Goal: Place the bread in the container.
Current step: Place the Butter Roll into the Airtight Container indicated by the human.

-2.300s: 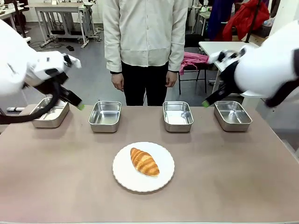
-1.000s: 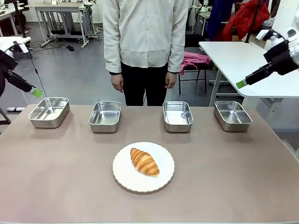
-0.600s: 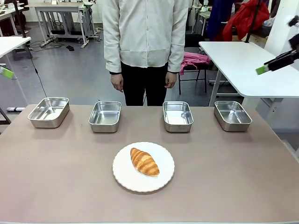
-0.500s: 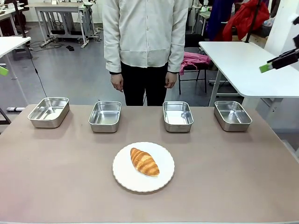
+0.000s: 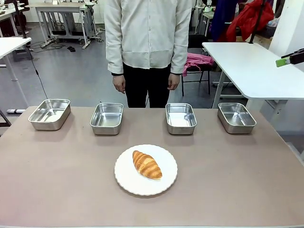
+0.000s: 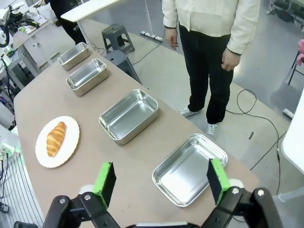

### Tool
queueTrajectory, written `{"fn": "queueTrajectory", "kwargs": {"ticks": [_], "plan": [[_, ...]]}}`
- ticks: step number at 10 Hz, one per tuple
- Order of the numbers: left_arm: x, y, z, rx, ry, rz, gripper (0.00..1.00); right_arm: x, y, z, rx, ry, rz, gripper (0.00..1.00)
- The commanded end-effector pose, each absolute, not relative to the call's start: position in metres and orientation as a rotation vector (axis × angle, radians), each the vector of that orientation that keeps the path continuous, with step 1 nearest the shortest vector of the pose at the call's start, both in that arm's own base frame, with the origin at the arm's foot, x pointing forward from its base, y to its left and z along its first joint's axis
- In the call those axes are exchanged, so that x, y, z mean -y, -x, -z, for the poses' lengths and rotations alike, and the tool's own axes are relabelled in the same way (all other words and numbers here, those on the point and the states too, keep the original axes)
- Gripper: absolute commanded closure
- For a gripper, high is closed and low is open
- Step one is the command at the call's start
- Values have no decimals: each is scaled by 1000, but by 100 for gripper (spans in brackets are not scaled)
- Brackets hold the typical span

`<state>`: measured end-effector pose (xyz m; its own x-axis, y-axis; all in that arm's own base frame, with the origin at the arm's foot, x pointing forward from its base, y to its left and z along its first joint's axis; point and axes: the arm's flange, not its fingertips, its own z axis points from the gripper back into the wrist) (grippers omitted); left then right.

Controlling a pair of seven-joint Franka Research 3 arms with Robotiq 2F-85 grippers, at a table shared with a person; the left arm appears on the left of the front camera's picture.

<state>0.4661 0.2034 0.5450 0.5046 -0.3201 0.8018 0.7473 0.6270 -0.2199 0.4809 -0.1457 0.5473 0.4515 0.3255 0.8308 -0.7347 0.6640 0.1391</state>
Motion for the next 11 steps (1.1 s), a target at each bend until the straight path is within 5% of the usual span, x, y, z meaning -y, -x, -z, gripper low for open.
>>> {"fn": "queueTrajectory", "kwargs": {"ticks": [1, 11], "plan": [[-197, -469, -546, 820, 602, 695, 0, 144, -482, -551, 914, -538, -712, 0], [-184, -471, -540, 768, 575, 615, 0, 138, -470, -557, 900, -527, -693, 0]]}}
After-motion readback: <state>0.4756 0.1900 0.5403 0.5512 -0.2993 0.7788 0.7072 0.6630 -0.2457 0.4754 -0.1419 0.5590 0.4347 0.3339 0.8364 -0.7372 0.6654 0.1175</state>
